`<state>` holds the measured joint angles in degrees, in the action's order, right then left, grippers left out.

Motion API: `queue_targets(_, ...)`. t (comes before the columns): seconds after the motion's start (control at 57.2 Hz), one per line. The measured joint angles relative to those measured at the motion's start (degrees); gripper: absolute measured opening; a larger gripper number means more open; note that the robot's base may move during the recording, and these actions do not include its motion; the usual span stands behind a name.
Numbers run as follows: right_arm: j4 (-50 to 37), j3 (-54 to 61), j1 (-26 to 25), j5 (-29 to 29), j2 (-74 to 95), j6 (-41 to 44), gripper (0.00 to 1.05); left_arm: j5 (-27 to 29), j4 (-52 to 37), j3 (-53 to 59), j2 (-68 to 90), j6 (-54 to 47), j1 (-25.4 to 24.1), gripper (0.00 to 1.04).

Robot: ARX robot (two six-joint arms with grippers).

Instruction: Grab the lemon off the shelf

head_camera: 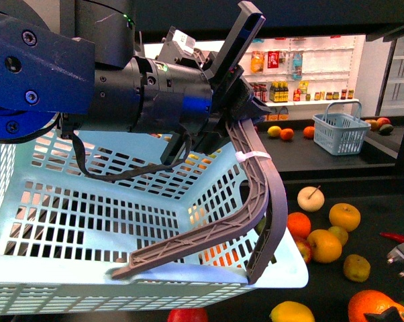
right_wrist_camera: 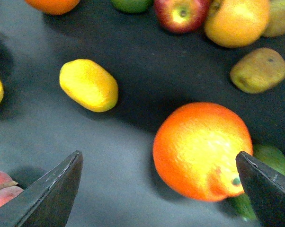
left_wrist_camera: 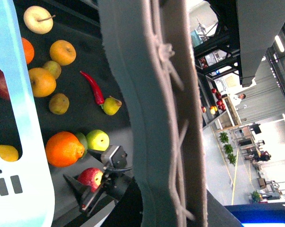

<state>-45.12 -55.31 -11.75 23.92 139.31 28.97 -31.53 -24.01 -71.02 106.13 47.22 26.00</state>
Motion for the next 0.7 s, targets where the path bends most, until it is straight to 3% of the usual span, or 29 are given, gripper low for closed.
queue_targets(0.175,0.55,-7.3,3.76,3.19,6.12,5.77,0.97,0.0,0.0,0.0,0.0,0.0,0.0,0.08)
queue_targets(0.35,6.71,-13.92,7.06,7.13,9.18,8.09,0.97,0.0,0.0,0.0,0.0,-0.02,0.0,0.08)
queue_targets(0.7,15.39,-28.48,9.88,6.14,18.23,9.62,0.97,-0.02,0.0,0.0,0.0,0.0,0.0,0.08)
